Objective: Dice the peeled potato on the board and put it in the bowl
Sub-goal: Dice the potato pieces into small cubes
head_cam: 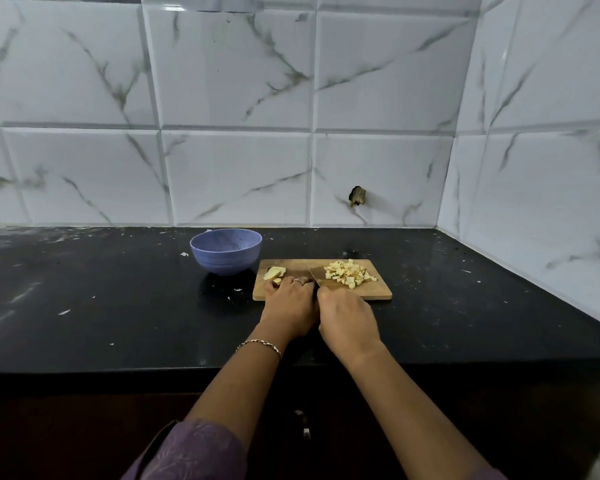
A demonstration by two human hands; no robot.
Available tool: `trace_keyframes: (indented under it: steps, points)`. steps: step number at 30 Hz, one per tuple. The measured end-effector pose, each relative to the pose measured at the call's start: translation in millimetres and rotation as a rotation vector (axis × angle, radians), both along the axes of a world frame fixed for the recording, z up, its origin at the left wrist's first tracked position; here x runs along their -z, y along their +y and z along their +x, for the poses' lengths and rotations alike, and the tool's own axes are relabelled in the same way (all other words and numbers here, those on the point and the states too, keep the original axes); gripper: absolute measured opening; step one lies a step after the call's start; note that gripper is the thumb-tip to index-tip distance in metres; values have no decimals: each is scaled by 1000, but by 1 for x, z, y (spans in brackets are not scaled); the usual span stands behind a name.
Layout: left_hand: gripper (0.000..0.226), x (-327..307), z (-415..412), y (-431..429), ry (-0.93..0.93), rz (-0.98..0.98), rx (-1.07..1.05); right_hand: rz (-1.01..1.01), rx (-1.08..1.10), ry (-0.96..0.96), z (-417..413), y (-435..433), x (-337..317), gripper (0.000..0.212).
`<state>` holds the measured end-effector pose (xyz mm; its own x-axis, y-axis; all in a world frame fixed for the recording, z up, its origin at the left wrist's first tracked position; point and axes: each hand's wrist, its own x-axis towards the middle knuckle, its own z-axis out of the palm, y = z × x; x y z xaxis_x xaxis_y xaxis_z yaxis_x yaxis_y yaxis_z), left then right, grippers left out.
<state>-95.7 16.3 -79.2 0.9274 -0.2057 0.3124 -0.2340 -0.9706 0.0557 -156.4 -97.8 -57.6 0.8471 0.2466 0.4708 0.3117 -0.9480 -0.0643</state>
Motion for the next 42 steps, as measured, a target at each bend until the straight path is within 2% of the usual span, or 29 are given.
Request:
trace_keyframes:
  steps: [7,17,21,26,32,35,38,42]
  points:
    - [40,5,2,-2,-19,-16,-38,124,12,-4,4,-9,8,19]
    - [46,0,-3,-3,-7,-28,-99,171,-22,3,5,-17,6,17]
    - [46,1,1,-3,-6,-52,-94,274,-21,64,5,-22,-1,22]
    - [45,-3,-3,-4,-2,-34,-115,378,-12,93,1,-20,1,19]
    - [47,-6,-6,-3,6,-14,-139,551,-5,217,4,-29,3,16]
    - [47,-6,-6,-3,-15,-21,-147,466,0,147,0,-24,7,12]
    - [43,-6,-7,-4,-14,-27,-122,266,21,25,-7,-15,12,14]
    - [43,-7,-10,-4,11,-26,-118,163,30,-7,-12,-10,12,18]
